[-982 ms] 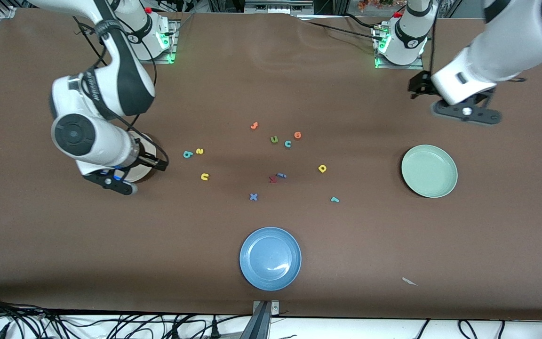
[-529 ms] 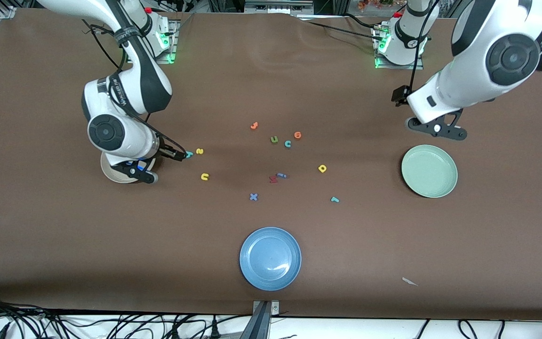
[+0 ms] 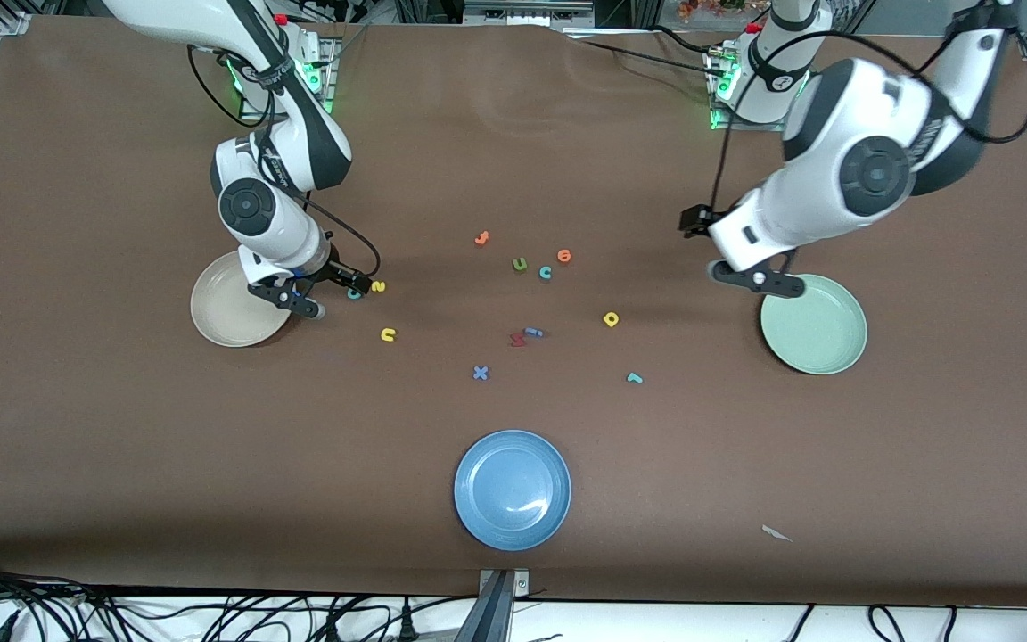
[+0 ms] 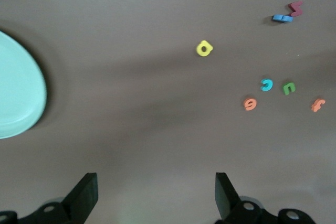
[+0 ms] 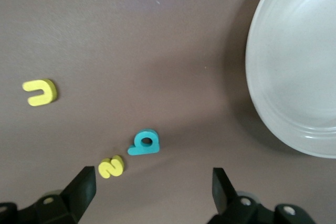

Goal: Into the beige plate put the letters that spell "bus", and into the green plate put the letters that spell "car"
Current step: 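Move the right gripper toward the teal b while the left gripper reaches letters, then grasp teal b with the right gripper while the left gripper grasps teal c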

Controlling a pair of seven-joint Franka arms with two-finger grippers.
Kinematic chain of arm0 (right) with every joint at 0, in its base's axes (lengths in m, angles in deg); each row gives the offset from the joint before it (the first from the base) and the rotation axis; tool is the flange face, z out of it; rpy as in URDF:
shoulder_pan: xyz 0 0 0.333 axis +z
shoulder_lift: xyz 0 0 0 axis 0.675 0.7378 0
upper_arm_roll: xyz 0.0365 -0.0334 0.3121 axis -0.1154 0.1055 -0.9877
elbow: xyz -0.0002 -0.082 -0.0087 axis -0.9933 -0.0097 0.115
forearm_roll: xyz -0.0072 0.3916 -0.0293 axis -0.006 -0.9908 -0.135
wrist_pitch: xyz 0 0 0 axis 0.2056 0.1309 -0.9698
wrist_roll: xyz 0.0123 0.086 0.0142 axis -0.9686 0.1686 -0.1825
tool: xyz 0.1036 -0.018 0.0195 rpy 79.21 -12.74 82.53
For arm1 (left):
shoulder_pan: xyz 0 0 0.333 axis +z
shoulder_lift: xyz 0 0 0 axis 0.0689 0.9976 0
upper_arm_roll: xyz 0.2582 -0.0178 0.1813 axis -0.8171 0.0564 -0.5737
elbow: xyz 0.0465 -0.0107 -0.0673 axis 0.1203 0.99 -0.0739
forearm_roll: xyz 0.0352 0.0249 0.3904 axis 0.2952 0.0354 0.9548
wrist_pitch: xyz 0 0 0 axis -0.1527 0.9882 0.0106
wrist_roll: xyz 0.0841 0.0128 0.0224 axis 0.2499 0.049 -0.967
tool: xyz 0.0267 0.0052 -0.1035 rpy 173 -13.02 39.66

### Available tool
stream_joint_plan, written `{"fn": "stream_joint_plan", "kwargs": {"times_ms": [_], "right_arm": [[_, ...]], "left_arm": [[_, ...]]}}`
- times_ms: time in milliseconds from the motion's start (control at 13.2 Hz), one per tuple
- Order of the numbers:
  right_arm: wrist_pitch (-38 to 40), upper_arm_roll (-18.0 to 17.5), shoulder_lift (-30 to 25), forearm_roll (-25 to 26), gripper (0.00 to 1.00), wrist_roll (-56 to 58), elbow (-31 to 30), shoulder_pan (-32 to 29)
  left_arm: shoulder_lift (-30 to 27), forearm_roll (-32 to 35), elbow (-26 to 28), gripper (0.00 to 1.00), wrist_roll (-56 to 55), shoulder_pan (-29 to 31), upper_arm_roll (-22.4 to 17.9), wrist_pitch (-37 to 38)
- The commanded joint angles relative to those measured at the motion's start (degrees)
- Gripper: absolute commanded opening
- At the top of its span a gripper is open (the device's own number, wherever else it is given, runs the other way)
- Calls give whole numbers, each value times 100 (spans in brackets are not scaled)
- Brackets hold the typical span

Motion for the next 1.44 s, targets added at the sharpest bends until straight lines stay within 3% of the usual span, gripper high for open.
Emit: {"fn": "stream_joint_plan", "kwargs": {"times_ms": [0, 227, 453, 604, 831, 1058, 1360], "right_arm": [[-186, -37, 88, 118, 92, 375, -73, -37], [-738, -37, 325, 118, 92, 805, -99, -37], [-1100, -28, 572, 118, 92, 930, -108, -37], [-1101, -28, 581, 118, 84, 939, -116, -37], [-1109, -28, 633, 118, 80, 939, -116, -37], [-1109, -28, 677, 118, 67, 939, -108, -37], [-1118, -28, 686, 118, 50, 939, -108, -37]], "left_arm": [[295, -107, 45, 98, -816, -442, 81, -519], [735, -98, 98, 99, -1301, -917, 81, -1135], [956, -72, 606, 99, -1688, -1235, 81, -2188], [1209, -63, 704, 99, -1863, -1427, 81, -2550], [1614, -37, 669, 99, -2470, -1814, 64, -3130], [1948, -54, 547, 99, -2489, -2061, -24, -3377], [2458, -45, 118, 98, -2506, -2553, -454, -3703]]}}
